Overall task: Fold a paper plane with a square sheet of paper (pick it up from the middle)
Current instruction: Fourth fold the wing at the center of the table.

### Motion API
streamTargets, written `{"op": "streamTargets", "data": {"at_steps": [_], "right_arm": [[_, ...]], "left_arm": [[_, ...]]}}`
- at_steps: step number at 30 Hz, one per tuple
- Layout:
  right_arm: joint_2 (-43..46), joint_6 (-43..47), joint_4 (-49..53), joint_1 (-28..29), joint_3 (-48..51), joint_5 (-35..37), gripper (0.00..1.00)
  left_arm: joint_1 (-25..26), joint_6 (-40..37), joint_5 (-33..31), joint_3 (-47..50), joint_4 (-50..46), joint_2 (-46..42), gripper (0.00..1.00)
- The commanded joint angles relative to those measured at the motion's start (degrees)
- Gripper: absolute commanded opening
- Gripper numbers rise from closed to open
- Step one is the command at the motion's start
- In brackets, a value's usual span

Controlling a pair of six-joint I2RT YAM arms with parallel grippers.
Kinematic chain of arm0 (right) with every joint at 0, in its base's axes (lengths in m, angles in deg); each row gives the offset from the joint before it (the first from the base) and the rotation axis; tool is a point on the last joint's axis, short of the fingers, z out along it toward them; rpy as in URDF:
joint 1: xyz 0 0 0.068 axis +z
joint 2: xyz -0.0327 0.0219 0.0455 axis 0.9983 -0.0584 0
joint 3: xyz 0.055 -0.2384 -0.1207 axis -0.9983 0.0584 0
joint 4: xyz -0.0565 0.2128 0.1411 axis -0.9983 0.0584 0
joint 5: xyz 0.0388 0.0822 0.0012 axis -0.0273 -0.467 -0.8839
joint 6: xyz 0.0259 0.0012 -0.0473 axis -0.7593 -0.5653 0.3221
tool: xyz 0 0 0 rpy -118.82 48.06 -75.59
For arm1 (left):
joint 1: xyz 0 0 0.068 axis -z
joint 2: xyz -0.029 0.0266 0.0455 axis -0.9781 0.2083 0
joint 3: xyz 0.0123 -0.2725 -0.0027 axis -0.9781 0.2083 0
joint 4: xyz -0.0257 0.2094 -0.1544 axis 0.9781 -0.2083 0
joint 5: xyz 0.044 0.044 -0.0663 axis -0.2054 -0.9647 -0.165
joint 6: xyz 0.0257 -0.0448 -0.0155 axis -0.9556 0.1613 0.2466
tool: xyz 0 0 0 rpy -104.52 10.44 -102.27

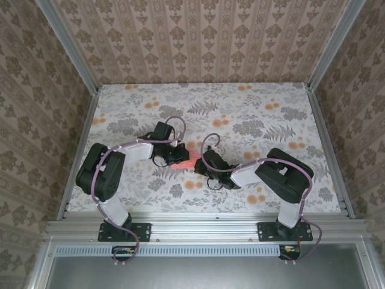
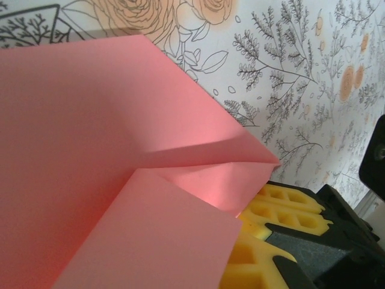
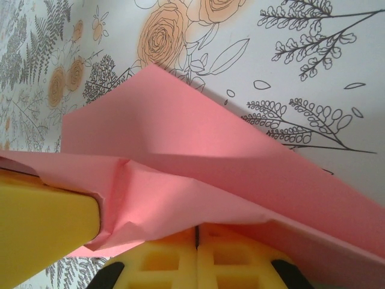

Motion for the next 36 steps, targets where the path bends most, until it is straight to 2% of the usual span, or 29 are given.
{"op": "streamTargets", "data": {"at_steps": [1,11,19,22,25,30,33,36], "right_arm": [[-2.74,-0.27,2.48,0.21,0.46,1.55,0.07],[-2.48,-0.35,0.31,0.04,0.93,0.51,0.07],[3.8,2.61,3.23,-0.81,0.4,-4.77,0.15],[7.83,8.75,10.37,-1.16,-0.88,-8.04,0.19],[13.3,18.75,21.59,-2.65,-2.95,-10.12,0.22],[18.06,43.2,40.56,-5.54,-10.82,-8.7,0.29],[16.96,53.6,45.38,-6.68,-14.31,-7.76,0.32],[14.81,59.87,45.73,-7.11,-15.56,-8.25,0.37]], "left_arm": [[0.12,-1.61,-0.24,-0.89,-1.79,0.63,0.0],[0.25,-0.63,0.52,0.53,0.04,0.07,0.0],[-0.36,-1.86,-0.38,-1.1,-0.24,1.79,0.0],[-0.49,-2.54,0.06,-2.97,-0.72,2.8,0.0],[-0.73,-3.68,0.3,-4.81,-2.08,3.53,0.0],[-1.11,-5.02,1.32,-6.87,-3.16,4.77,0.0],[-1.19,-5.97,1.8,-8.1,-4.14,5.6,0.0],[-1.28,-6.93,1.82,-9.37,-5.21,6.21,0.0]]}}
